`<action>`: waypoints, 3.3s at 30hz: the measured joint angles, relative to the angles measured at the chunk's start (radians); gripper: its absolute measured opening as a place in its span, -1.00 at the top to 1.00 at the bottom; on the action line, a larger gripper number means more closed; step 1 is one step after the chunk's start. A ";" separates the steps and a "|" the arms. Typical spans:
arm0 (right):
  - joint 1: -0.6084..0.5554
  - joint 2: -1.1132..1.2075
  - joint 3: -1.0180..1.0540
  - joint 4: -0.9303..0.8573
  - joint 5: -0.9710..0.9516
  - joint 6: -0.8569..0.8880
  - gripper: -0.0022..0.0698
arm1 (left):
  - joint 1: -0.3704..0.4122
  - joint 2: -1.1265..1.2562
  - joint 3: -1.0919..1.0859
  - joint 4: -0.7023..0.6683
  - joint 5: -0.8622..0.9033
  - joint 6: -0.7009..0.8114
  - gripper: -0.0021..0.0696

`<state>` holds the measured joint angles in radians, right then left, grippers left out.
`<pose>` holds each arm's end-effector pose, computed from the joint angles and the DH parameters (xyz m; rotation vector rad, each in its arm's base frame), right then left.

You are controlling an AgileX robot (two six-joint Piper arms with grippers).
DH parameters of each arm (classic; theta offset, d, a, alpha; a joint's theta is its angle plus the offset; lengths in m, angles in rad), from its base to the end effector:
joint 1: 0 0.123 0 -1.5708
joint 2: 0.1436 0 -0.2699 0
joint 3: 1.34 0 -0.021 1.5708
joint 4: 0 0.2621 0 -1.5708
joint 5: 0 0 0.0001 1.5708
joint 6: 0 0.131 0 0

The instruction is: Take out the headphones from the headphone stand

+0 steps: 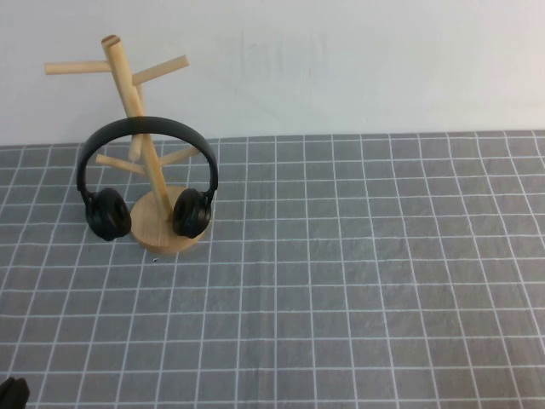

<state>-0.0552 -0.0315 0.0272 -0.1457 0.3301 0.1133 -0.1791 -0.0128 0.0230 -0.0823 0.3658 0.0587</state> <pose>0.1176 -0.0127 0.1674 0.0611 1.8060 -0.0994 0.1151 -0.0248 0.1621 0.1700 1.8538 -0.1642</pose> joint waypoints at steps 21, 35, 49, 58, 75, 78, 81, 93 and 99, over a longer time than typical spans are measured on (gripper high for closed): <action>0.000 0.000 0.000 0.000 0.000 0.000 0.96 | 0.000 0.000 0.000 0.000 0.000 0.000 0.95; 0.000 0.000 0.000 0.000 0.000 0.000 0.96 | -0.002 0.000 0.000 0.000 0.000 0.000 0.95; 0.000 0.000 0.000 0.000 0.000 0.000 0.96 | -0.002 -0.001 0.002 0.015 -0.033 0.000 0.95; 0.000 0.000 0.000 0.000 0.000 0.000 0.96 | -0.002 -0.001 0.002 0.015 -0.405 0.000 0.95; 0.000 0.000 0.000 0.000 0.000 0.000 0.96 | -0.002 -0.001 0.002 0.005 -0.855 -0.047 0.95; 0.000 0.000 0.000 0.000 0.000 0.000 0.96 | -0.002 -0.001 0.002 0.001 -1.055 -0.059 0.95; 0.000 0.000 0.000 0.000 0.000 0.000 0.96 | -0.002 -0.001 -0.005 -0.017 -1.184 -0.066 0.95; 0.000 0.000 0.000 0.000 0.000 0.000 0.96 | -0.002 0.047 -0.441 -0.043 -0.672 -0.075 0.95; 0.000 0.000 0.000 0.000 0.000 0.000 0.96 | -0.002 0.248 -0.647 -0.046 -0.162 -0.075 0.95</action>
<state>-0.0552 -0.0315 0.0272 -0.1457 0.3301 0.1133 -0.1808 0.2356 -0.6241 -0.1285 0.2042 -0.0158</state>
